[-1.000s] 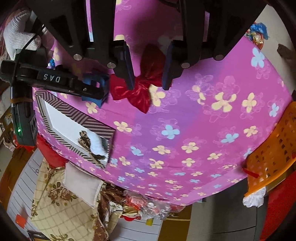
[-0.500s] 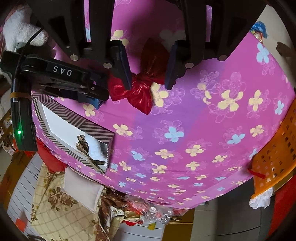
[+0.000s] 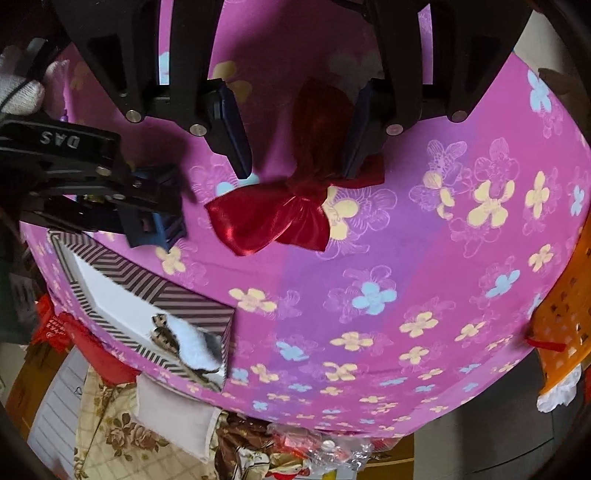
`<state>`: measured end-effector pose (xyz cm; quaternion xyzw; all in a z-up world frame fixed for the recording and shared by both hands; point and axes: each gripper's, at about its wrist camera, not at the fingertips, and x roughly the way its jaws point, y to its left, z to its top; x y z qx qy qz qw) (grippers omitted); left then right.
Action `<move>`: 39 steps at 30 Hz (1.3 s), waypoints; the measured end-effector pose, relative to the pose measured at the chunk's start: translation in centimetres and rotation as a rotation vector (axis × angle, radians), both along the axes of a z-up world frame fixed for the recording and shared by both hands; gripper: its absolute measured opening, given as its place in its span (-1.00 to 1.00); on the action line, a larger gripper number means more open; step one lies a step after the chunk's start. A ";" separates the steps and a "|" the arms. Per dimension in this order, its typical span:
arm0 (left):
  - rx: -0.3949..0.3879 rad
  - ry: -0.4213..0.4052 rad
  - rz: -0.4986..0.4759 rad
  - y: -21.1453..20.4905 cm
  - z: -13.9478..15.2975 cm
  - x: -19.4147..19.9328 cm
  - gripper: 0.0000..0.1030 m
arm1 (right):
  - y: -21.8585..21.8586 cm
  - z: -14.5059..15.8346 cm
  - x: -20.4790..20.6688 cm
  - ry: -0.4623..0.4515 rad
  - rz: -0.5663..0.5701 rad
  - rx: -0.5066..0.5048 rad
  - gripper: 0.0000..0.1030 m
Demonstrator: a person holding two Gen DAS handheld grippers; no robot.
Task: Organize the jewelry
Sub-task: 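Carry the red bow with the left tool while the right tool carries the blue clip into the tray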
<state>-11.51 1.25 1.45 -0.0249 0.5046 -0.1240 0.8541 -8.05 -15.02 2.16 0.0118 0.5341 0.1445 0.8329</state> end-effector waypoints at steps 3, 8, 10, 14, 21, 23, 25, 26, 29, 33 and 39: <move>-0.011 -0.005 0.024 0.5 -0.2 0.2 -0.64 | 0.1 0.2 -0.6 -0.029 0.020 0.011 0.10; -0.097 -0.012 0.033 1.2 0.7 0.4 -0.77 | -0.5 1.1 -0.9 -0.063 0.033 0.028 0.06; -0.092 -0.040 0.035 1.0 1.4 0.2 -0.78 | -1.1 1.6 -1.0 -0.077 0.026 0.064 0.05; -0.099 -0.071 0.020 0.2 2.8 0.3 -0.79 | -2.3 3.0 -1.0 -0.104 0.011 0.096 0.04; -0.103 -0.125 -0.032 -3.5 5.8 2.6 -0.79 | -6.5 6.2 0.3 -0.175 -0.068 0.117 0.05; -0.085 -0.138 -0.041 -4.9 6.3 3.6 -0.79 | -8.0 6.8 1.1 -0.186 -0.095 0.113 0.05; -0.089 -0.123 -0.046 -6.2 6.4 5.2 -0.79 | -9.4 7.0 1.9 -0.190 -0.121 0.102 0.05; -0.097 -0.116 -0.048 -6.7 6.4 5.7 -0.79 | -10.2 7.0 2.5 -0.188 -0.134 0.100 0.05; -0.111 -0.102 -0.055 -8.6 6.7 7.5 -0.79 | -12.2 6.6 4.3 -0.171 -0.162 0.103 0.05; -0.145 -0.082 -0.081 -11.4 7.0 9.6 -0.79 | -14.7 5.8 7.0 -0.158 -0.205 0.103 0.05; -0.162 -0.046 -0.078 -14.6 6.2 12.1 -0.79 | -17.2 4.6 12.6 -0.143 -0.251 0.081 0.05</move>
